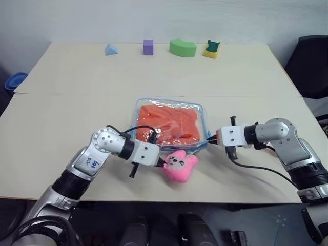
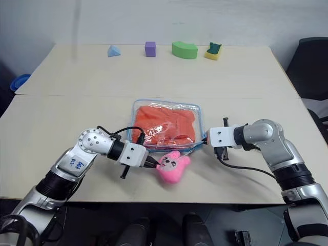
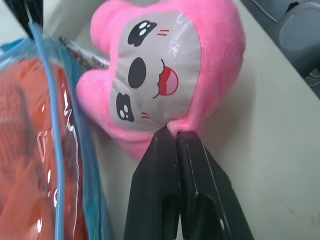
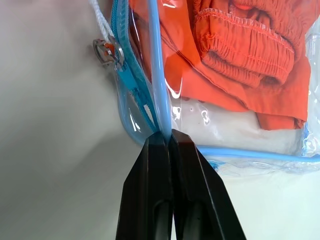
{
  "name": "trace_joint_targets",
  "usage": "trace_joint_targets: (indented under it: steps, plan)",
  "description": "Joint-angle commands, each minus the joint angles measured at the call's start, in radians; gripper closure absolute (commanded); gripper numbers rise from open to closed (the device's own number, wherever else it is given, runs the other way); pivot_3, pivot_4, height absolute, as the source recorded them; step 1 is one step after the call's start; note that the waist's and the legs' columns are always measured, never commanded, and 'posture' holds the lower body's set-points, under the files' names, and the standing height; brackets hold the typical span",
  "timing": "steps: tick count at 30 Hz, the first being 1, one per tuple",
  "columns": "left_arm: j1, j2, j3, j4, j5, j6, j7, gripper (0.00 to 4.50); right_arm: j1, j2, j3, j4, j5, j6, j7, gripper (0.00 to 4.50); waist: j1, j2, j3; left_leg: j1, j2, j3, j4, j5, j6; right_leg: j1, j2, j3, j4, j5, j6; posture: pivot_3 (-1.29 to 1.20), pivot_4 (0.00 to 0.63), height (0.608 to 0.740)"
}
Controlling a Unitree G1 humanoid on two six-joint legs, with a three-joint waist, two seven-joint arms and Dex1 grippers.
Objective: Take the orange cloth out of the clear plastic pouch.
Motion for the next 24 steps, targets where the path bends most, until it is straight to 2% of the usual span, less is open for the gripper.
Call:
trace_joint_targets:
  steps: [1,10,14,17,19,24]
  plan:
    - [0.091,0.08,0.118,-0.045,-0.037,0.052,0.033,4.5,-0.024,-0.042,-0.051,0.019,0.005,-0.026,-0.007,4.47,-0.003,0.0,0.0,0.0,0.0,0.0,0.0,0.0,0.0,0.0,0.0,0.0,0.0,0.0,0.0,0.0,0.15,0.74]
    - [0.321,0.221,0.394,-0.133,-0.143,0.203,0.128,4.5,-0.009,-0.087,-0.083,0.061,0.022,-0.101,-0.008,4.47,-0.018,0.0,0.0,0.0,0.001,0.0,-0.001,0.0,0.0,0.0,0.0,0.0,0.0,0.0,0.0,0.0,0.15,0.74]
    - [0.443,0.318,0.583,-0.047,-0.152,0.171,0.129,4.5,0.013,-0.121,-0.102,0.052,0.072,-0.145,0.034,4.47,-0.022,0.0,0.0,0.0,0.001,0.0,-0.002,0.0,0.001,0.0,0.0,-0.001,-0.001,0.0,0.0,0.0,0.15,0.74]
    - [0.457,0.345,0.636,0.029,-0.128,0.089,0.161,4.5,0.021,-0.128,-0.108,0.041,0.108,-0.17,0.058,4.47,-0.022,0.001,0.001,0.001,0.001,0.0,-0.004,-0.001,0.002,0.0,-0.001,-0.001,-0.001,0.0,-0.001,0.0,0.15,0.74]
    - [0.436,0.356,0.657,0.076,-0.14,0.103,0.173,4.5,0.027,-0.119,-0.109,0.009,0.134,-0.155,0.073,4.47,-0.022,0.001,0.001,0.001,0.001,0.0,-0.004,-0.003,0.005,0.0,-0.001,-0.001,-0.001,0.0,-0.001,0.0,0.15,0.74]
    - [0.423,0.326,0.62,0.041,-0.179,0.156,0.177,4.5,0.024,-0.095,-0.096,-0.039,0.15,-0.086,0.07,4.47,-0.021,0.001,0.001,0.001,0.001,0.0,-0.004,-0.003,0.005,0.0,-0.001,-0.001,-0.001,0.0,-0.001,0.0,0.15,0.74]
